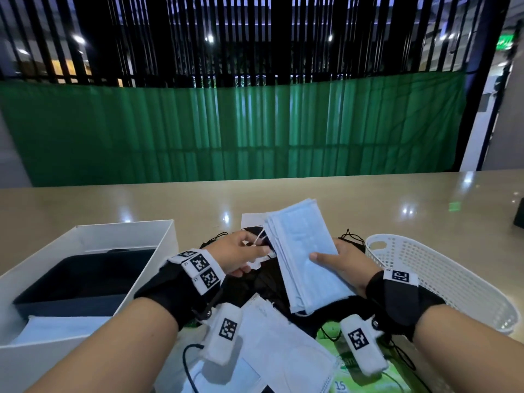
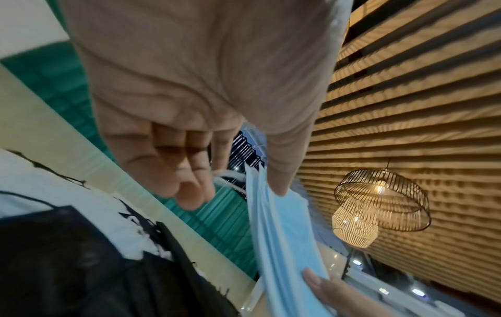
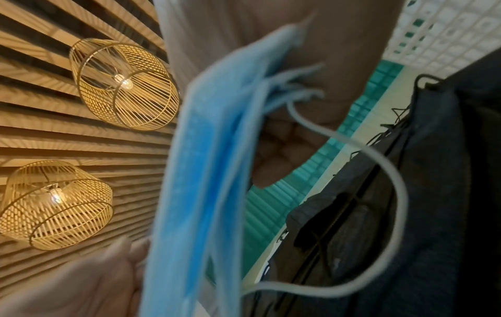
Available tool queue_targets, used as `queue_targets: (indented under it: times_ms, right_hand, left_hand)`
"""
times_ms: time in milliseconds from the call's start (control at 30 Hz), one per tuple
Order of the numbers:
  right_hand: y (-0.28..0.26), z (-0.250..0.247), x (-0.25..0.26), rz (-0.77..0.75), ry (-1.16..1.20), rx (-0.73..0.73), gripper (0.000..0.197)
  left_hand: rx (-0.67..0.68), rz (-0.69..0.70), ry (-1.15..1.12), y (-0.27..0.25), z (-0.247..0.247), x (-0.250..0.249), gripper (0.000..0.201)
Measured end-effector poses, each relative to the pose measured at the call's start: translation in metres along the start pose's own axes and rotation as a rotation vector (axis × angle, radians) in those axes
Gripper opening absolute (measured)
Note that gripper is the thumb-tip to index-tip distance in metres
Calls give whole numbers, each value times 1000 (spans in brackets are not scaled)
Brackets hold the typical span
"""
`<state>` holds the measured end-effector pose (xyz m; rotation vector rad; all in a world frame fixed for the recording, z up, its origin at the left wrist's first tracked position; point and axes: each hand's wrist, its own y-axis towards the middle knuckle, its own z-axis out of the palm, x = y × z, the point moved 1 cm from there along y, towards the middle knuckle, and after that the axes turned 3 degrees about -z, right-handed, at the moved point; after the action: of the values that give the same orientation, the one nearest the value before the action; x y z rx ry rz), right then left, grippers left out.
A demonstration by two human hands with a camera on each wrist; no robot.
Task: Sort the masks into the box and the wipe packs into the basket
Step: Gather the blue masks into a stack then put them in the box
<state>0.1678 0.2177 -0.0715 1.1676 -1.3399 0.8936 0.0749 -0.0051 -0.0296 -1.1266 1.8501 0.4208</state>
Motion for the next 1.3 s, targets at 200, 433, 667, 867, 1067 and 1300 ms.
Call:
queue_targets:
  times_ms: [200, 433, 667, 867, 1067, 1300]
  right_hand:
    - [-8, -6, -16, 164, 45, 45, 33]
    - [-17, 2, -38, 341, -174, 111, 13]
    - [-16, 1, -39, 379, -180, 99, 12]
    - [-17, 2, -38, 409, -180, 47, 24]
    - [-14, 0, -33, 438, -337, -111, 73]
    - [-11, 2, -36, 479, -297, -174, 96]
  left_hand:
    - [31, -267, 198, -13, -3, 31, 35]
    - [209, -403, 480, -20, 10, 51, 31]
    - [21, -187, 581, -17, 15, 40, 35]
    - [-278, 31, 365, -28, -35, -12, 13]
    - [-479, 385, 204, -44, -30, -54, 17]
    - [-26, 307, 409, -25, 56, -20, 10]
